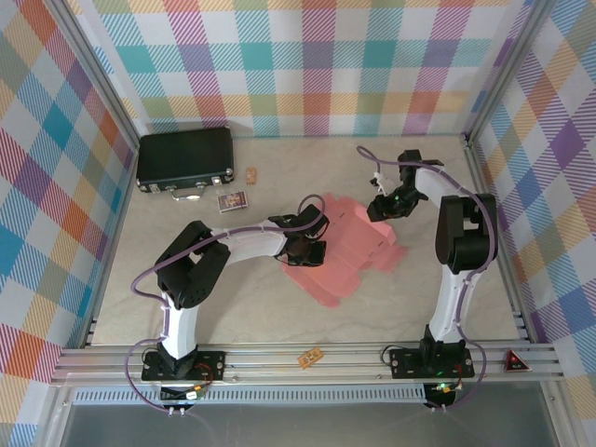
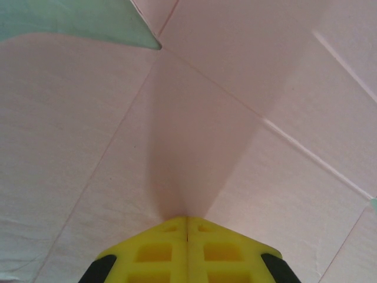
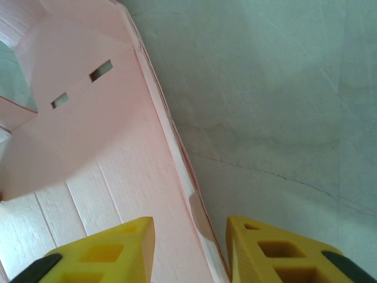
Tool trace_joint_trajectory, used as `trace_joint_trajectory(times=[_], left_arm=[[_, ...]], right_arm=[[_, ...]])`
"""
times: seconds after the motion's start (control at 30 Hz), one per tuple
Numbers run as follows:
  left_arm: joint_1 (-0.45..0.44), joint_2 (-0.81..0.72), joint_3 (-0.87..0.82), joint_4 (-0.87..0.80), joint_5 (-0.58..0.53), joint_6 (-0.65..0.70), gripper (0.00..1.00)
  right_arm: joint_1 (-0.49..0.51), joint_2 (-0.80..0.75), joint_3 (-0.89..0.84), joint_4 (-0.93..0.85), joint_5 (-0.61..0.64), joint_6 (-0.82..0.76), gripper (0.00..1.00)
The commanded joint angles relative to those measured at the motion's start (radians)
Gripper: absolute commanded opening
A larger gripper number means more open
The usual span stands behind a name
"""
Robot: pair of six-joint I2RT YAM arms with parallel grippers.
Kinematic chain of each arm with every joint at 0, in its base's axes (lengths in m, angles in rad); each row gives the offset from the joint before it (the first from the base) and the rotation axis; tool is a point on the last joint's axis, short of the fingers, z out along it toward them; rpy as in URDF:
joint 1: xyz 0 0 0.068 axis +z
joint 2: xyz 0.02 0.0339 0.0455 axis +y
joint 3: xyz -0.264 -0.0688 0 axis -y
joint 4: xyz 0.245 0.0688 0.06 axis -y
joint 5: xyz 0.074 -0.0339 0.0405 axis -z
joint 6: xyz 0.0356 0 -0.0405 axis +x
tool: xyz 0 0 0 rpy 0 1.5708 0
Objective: Fold the paper box
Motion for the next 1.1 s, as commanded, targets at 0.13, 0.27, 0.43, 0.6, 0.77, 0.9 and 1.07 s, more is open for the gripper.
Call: trace_joint_trajectory(times=[0.13,0.27,0.43,0.6,0.77,0.9,1.07], left_arm=[[-0.004,0.045,-0.029,-0.059,-0.037,-0.015,0.00],[-0.003,0.047,-0.029,-0.059,-0.037,-0.016,0.00],[-0.003,0.047,-0.029,-0.056,-0.037,-0.015,0.00],[-0.004,0.044,-0.034,-0.046,-0.029,-0.018,0.00],[-0.004,0.052,-0.031,-0.002,0.003,-0.025,0.00],[-0.004,0.069,-0.021,0.078,0.051,-0.045,0.00],[-0.001,0.093,0.026,0.140,0.103,-0.064,0.00]], right_arm=[[0.005,-0.044,-0.025,0.013,-0.025,-0.048,0.32],[0.007,-0.042,-0.024,0.004,-0.038,-0.058,0.29],[0.012,-0.044,-0.024,0.004,-0.028,-0.060,0.21],[0.020,-0.076,-0.044,0.044,-0.010,-0.070,0.13],[0.036,-0.140,-0.096,0.118,0.034,-0.097,0.06],[0.058,-0.206,-0.158,0.205,0.079,-0.138,0.02],[0.091,-0.283,-0.220,0.287,0.103,-0.215,0.00]])
